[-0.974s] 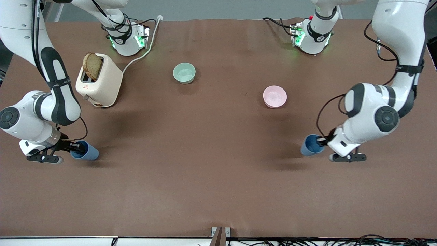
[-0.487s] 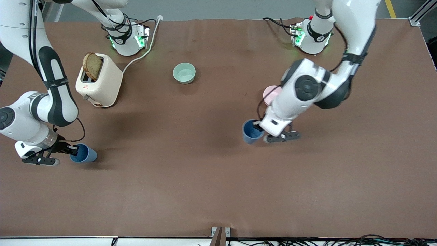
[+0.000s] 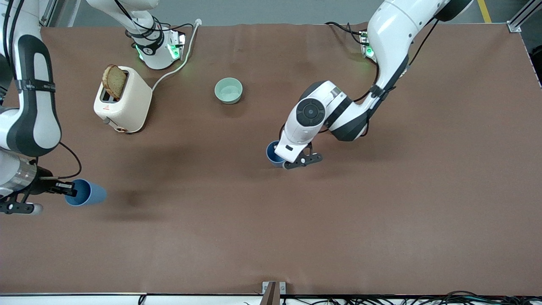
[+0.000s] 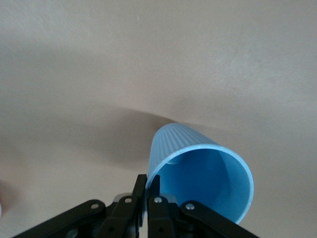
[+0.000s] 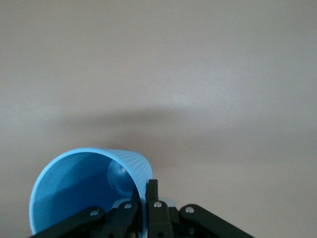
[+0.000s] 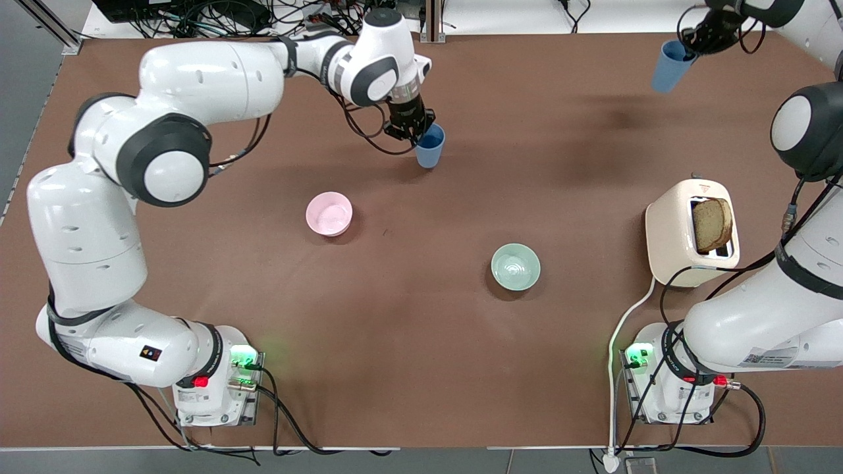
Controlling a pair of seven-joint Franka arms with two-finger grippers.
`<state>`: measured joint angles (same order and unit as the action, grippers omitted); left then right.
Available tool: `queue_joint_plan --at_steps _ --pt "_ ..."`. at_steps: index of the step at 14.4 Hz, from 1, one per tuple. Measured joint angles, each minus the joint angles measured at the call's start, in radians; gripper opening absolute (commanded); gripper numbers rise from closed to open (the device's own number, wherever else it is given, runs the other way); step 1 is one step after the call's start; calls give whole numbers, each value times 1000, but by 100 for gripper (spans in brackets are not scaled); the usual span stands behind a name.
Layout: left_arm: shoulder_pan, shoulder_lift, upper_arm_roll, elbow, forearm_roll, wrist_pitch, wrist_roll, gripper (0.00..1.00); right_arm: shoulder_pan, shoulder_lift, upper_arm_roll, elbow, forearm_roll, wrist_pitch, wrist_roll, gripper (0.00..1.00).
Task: Stack blue cups with both arms
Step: 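Carry the cup to table middle with the left gripper while the right gripper follows, then release the cup with the left gripper while the right gripper lifts its cup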
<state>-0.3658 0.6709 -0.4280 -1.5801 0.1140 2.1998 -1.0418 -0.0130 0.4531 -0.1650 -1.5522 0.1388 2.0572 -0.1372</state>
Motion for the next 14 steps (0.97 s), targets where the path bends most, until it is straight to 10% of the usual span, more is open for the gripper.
queue_joint_plan --at_steps 2,7,14 --pt "4 23 2 14 0 6 0 100 37 -18 26 18 1 -33 96 1" --pt "48 -14 3 126 14 -49 0 100 231 -99 67 27 0 -194 382 1" --pt "319 -353 0 186 90 -393 319 100 416 -123 356 46 -103 -178 942 1"
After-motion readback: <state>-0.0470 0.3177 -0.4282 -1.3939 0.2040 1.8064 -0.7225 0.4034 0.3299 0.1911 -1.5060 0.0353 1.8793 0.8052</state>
